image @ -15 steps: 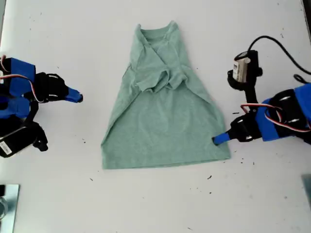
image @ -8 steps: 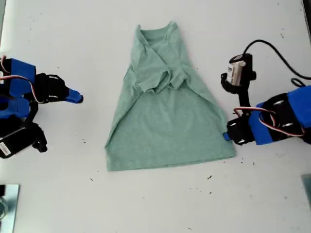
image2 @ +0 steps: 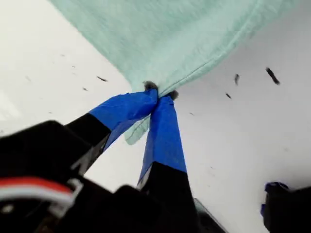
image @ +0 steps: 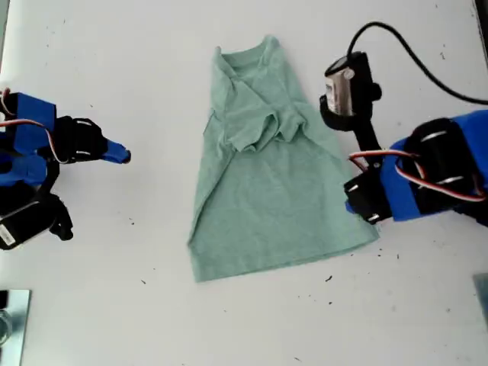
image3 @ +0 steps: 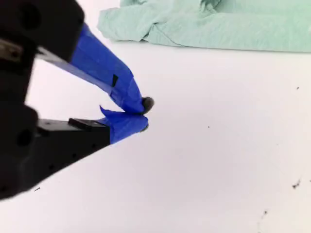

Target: Fold t shirt

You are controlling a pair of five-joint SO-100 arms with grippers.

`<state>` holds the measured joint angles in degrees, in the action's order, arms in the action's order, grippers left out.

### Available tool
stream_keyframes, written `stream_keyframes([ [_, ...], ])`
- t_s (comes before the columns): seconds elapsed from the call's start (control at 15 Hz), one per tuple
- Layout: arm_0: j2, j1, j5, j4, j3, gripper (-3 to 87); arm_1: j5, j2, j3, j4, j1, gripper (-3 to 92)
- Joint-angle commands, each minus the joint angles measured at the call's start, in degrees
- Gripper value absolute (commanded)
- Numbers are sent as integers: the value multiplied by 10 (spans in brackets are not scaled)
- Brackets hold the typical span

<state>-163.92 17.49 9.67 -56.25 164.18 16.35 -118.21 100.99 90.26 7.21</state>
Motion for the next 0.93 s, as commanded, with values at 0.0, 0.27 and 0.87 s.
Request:
stream_keyframes([
  [0.0,-7,-9,-5,4,-4,-2,18,35,-65,-36,-3,-9],
  [0.27,-7,-7,-5,4,-4,-2,4,189,-34,-241,-2,-9],
  [0.87,-9,-5,-5,5,-3,-2,36,-91,-89,-1,-9,198],
])
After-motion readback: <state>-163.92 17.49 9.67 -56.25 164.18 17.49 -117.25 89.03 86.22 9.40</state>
